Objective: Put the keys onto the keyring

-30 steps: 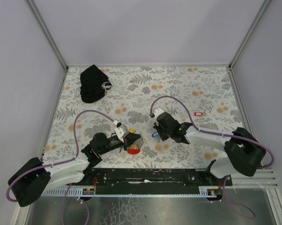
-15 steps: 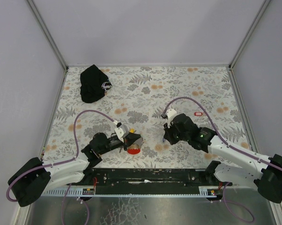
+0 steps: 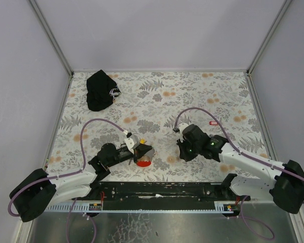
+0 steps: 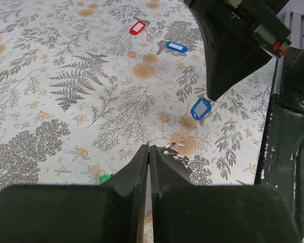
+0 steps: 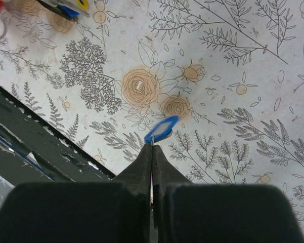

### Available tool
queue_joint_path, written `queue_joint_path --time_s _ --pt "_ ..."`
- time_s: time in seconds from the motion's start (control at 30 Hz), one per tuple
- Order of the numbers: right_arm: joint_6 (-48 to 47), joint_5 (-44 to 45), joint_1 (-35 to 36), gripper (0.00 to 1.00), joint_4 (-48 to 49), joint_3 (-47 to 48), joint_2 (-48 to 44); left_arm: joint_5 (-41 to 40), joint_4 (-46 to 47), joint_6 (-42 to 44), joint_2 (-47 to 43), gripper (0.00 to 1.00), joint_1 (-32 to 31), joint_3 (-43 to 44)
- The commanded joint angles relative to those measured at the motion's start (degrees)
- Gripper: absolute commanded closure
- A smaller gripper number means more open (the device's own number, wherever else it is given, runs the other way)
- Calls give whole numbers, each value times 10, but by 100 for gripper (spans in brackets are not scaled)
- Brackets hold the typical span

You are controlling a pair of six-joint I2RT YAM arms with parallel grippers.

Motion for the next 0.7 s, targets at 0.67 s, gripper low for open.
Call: queue_joint_path --time_s 0.67 --pt "-73 33 -31 100 156 106 246 9 23 0 -9 100 6 5"
